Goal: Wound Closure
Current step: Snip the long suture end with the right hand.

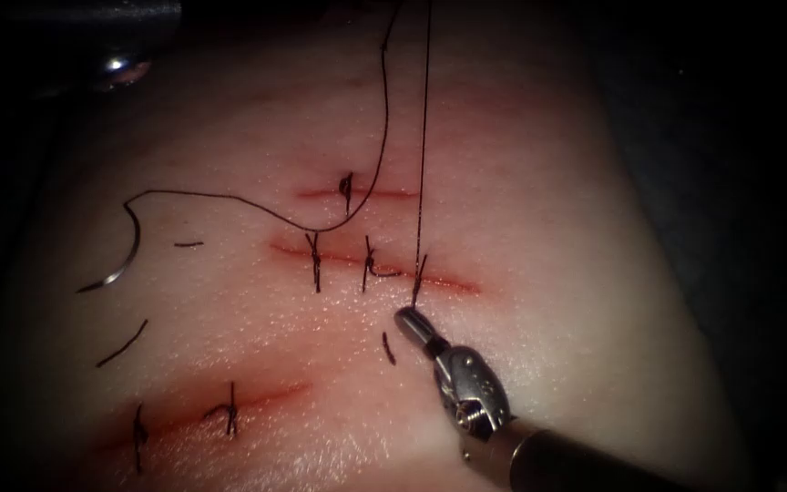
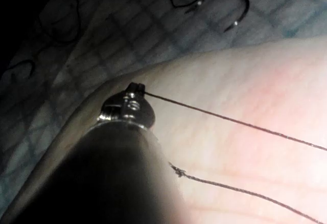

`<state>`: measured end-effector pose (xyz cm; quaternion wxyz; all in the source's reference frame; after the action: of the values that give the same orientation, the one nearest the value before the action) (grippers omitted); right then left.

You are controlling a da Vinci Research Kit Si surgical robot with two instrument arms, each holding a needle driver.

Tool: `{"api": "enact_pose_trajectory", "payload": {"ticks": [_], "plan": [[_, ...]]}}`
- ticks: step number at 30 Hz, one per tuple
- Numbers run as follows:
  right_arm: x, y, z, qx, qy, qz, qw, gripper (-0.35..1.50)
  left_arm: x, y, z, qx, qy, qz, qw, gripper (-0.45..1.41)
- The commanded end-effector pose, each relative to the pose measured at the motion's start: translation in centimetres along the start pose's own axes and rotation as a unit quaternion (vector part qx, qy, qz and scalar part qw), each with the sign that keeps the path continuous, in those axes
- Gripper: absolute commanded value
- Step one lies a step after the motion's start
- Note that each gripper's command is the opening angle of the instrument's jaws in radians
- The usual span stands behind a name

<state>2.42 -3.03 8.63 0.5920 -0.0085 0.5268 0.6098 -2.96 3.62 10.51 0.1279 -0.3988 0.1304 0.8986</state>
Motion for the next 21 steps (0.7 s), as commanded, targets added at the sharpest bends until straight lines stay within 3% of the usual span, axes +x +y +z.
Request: {"api": "enact_pose_trajectory", "payload": {"ticks": [1, 4, 5, 8, 9, 12, 18, 21], "plan": [[0.07, -0.03, 0.06, 0.001, 0.0, 0.003, 1.0, 0.99, 0.07, 0.03, -0.03, -0.012, -0.001, 0.007, 1.0, -0.45], [0.19, -0.06, 0.02, 0.004, -0.005, 0.007, 1.0, 1.14, 0.17, 0.2, -0.28, -0.035, -0.009, 0.012, 0.999, -0.45], [0.29, -0.08, -0.01, 0.009, -0.009, 0.008, 1.0, 1.26, 0.26, 0.3, -0.51, -0.044, -0.01, 0.015, 0.999, -0.45], [0.4, -0.08, -0.08, 0.011, -0.013, 0.008, 1.0, 1.28, 0.38, 0.42, -0.91, -0.037, 0.002, 0.006, 0.999, -0.45], [0.45, -0.05, -0.13, 0.013, -0.015, 0.006, 1.0, 1.24, 0.48, 0.49, -1.2, -0.028, 0.009, -0.002, 1.0, -0.45], [0.54, 0.02, -0.19, 0.015, -0.019, 0.002, 1.0, 1.11, 0.7, 0.72, -1.68, -0.032, 0.017, -0.007, 0.999, -0.45], [0.59, 0.12, -0.21, 0.016, -0.021, -0.011, 1.0, 1.04, 1.13, 1.08, -2.25, -0.003, 0.022, -0.031, 0.999, -0.45], [0.61, 0.18, -0.23, 0.018, -0.022, -0.02, 0.999, 0.93, 1.33, 1.22, -2.55, 0.009, 0.03, -0.047, 0.998, -0.45]]}}
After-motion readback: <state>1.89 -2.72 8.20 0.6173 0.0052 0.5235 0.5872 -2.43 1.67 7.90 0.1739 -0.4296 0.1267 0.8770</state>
